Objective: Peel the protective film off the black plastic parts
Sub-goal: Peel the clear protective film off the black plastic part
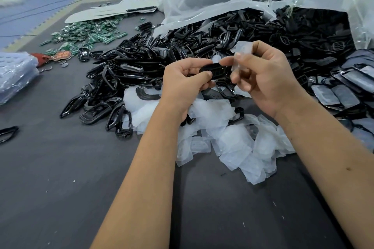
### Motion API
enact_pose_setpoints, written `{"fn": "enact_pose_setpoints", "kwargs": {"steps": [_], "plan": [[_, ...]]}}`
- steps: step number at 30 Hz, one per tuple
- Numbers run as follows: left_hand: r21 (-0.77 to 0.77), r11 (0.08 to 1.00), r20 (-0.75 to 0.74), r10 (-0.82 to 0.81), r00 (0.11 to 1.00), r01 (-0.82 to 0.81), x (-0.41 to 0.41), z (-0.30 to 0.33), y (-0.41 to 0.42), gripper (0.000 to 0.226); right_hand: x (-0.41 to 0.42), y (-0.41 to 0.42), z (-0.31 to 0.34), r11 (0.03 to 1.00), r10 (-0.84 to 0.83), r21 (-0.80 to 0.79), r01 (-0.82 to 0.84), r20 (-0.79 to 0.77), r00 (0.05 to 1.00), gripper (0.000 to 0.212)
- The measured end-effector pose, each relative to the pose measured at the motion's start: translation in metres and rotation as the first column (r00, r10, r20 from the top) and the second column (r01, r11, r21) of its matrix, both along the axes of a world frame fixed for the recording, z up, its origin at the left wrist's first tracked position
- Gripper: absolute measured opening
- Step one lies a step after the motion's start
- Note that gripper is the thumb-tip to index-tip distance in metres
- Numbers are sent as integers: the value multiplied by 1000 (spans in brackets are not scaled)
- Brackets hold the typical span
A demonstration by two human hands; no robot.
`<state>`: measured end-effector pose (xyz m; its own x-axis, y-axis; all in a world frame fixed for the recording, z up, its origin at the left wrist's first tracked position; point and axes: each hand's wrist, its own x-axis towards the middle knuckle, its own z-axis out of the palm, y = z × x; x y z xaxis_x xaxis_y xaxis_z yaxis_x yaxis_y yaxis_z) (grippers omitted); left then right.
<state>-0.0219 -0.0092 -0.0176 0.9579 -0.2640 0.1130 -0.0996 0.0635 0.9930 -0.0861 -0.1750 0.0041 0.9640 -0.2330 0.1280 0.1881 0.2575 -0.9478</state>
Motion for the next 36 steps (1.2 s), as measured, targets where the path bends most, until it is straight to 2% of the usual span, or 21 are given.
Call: {"fn": "enact_pose_setpoints", "kwargs": {"steps": [2, 6, 8, 11, 15, 21, 25, 30, 36], "plan": [[-9, 1000, -2, -6, 1000, 6, 0, 0, 0, 27, 1, -2, 0, 999, -32, 44, 31, 20, 999, 27], [-37, 999, -21, -5, 1000, 4, 1, 1, 0, 28, 1, -4, 1, 995, -25, 95, 19, 64, 998, 15], [-70, 998, -31, -7, 1000, 5, 0, 1, 0, 28, 3, -4, -1, 997, -74, 42, 72, 59, 995, 3], [-103, 995, -38, -13, 999, 9, -1, 1, 0, 29, 5, -3, -6, 974, -197, -98, 202, 64, 978, 20], [-104, 995, -26, -6, 1000, 3, -1, 1, 0, 29, 6, -3, -7, 946, -291, -134, 296, 61, 955, 16], [-110, 994, -1, 19, 1000, -19, 0, -1, -2, 28, 5, -1, -7, 964, -205, -157, 215, 78, 976, 15], [-132, 991, -3, -5, 1000, 4, -1, 0, -2, 29, 4, 2, -8, 948, -229, -209, 239, 70, 971, 8], [-178, 983, -63, -58, 996, 46, -3, 3, -2, 22, 2, 2, -7, 935, -234, -264, 238, 47, 971, 10], [-203, 978, -124, -79, 989, 52, -3, 6, -2, 32, 2, 4, -8, 905, -253, -340, 254, 48, 966, 8]]}}
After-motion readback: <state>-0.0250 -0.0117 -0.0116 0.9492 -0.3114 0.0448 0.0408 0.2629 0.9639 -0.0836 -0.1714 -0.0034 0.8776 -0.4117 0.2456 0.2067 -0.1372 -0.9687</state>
